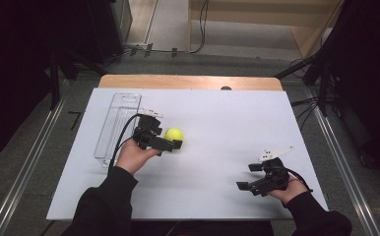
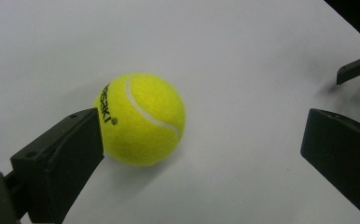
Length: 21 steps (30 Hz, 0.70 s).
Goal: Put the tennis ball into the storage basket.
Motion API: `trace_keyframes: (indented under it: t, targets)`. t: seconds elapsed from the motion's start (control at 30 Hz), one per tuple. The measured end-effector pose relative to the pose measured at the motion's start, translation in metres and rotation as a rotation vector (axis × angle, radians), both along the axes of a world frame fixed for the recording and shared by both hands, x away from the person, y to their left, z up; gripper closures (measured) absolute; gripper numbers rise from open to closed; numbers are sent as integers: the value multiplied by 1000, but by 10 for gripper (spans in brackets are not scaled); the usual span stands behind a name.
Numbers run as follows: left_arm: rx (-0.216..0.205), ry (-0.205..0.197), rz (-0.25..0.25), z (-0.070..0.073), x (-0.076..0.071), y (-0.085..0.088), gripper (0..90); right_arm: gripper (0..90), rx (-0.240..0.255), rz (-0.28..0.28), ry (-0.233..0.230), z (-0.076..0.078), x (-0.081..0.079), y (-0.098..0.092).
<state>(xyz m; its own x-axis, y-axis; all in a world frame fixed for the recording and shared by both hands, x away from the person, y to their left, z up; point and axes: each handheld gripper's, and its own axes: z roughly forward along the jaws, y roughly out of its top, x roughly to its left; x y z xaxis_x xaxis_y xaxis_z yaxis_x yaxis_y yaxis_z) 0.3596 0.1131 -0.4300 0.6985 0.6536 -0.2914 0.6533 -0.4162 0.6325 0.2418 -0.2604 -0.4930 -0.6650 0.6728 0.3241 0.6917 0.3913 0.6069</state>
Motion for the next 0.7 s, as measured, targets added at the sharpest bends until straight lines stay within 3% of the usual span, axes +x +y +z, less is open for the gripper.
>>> trace_keyframes:
  t: [0.33, 0.7]
  targets:
    - [18, -3, 12, -2, 11, -8, 0, 62, 0, 2, -3, 0, 0, 0]
    - [-3, 13, 23, -5, 24, -13, 0, 62, 0, 4, -1, 0, 0, 0]
